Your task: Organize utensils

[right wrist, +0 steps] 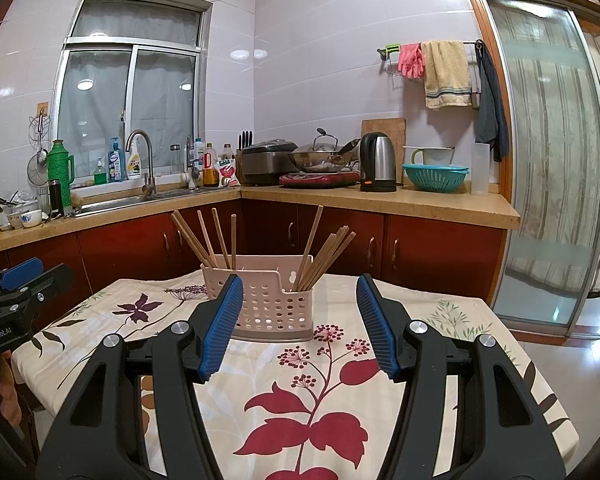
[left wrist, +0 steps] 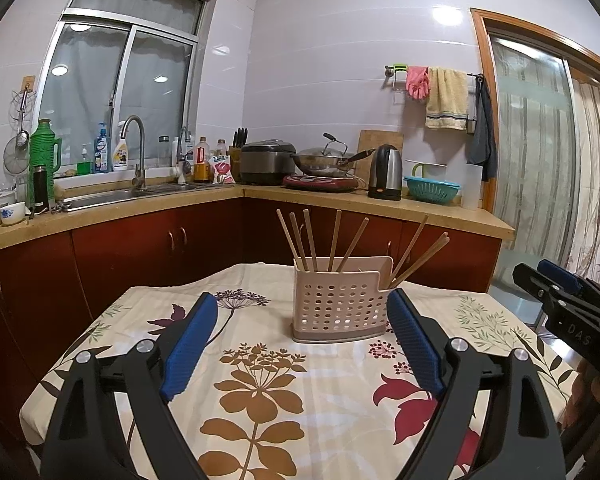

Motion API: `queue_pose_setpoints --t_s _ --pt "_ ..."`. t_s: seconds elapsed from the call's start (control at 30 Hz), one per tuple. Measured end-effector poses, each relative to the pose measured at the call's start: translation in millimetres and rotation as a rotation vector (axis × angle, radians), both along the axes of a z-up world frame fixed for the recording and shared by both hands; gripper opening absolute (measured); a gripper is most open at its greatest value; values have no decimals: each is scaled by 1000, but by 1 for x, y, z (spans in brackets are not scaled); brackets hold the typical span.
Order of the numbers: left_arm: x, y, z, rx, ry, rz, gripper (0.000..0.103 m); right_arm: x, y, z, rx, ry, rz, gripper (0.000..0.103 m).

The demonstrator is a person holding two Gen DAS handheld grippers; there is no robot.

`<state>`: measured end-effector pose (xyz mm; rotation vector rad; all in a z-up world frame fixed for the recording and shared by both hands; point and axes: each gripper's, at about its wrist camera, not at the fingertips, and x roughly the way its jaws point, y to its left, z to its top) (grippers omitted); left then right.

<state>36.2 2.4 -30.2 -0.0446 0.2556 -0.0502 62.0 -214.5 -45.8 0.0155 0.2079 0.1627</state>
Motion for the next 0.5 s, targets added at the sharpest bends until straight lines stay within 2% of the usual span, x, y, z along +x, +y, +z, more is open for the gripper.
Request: queue_pose_setpoints --t_s 0.27,0.4,0.5 --pt "0 -3 0 34 -9 19 86 0 0 0 -1 0 0 58" --pt "2 -9 -3 79 4 14 88 -1 -1 1 -1 2 1 59" --pt "3 -11 -4 84 14 15 89 -2 -3 1 0 3 0 59"
